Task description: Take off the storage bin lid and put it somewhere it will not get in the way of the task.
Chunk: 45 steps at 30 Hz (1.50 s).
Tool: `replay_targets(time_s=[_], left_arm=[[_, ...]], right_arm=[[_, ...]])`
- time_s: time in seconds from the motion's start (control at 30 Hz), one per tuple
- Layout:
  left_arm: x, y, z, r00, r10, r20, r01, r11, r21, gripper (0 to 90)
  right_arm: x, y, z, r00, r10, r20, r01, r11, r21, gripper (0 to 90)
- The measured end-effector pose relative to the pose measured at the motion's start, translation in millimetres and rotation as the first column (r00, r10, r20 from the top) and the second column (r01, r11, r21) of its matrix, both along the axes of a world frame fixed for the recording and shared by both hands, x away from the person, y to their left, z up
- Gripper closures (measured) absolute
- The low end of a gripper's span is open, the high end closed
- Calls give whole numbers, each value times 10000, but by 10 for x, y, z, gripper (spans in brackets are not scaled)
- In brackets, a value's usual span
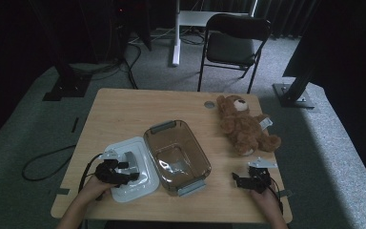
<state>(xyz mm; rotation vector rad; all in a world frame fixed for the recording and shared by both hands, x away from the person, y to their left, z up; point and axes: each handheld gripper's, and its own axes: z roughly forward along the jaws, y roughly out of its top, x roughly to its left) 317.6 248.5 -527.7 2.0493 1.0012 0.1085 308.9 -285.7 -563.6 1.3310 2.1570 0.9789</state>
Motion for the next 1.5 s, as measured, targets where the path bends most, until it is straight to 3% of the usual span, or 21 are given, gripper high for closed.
replay_targets(time_s=[0.27,0.6,0.67,0.93,1.03,1.17,1.27,1.37,1.4,1.5], left_arm=[[-79,126,60,9963,854,105,-857,9959,279,150],[-195,186,6,9926,1155,369,-1197,9817,1480,84],[-209,205,-12,9914,1273,288,-1302,9795,1536,23],[-301,310,-54,9834,1708,619,-1790,9695,1674,24],[-377,399,-77,9711,2201,928,-2338,9553,1811,24],[-437,515,-75,9556,2733,1103,-2886,9437,1617,24],[-449,615,-94,9419,3176,1091,-3317,9306,1549,24],[-456,665,-116,9375,3314,1063,-3451,9247,1608,24],[-468,702,-144,9324,3464,1034,-3598,9170,1724,24],[-489,735,-176,9319,3511,909,-3620,9158,1738,24]], right_arm=[[-2,-8,1,9998,212,-13,-212,9997,117,129],[-2,4,-1,9999,124,12,-124,9999,-42,128],[-3,14,-2,9999,133,19,-133,9998,-142,124],[-13,-20,4,9997,247,-60,-248,9995,-179,122],[-23,-62,27,9988,394,-292,-404,9987,-319,116],[-32,-92,68,9983,256,-516,-283,9982,-521,116],[-36,-119,165,9988,165,-466,-177,9995,-247,116],[-33,-151,311,9998,36,-188,-33,9999,147,116],[-31,-162,366,10000,-46,-38,47,9996,264,116],[-6,-211,528,9993,-244,297,225,9977,639,116]])
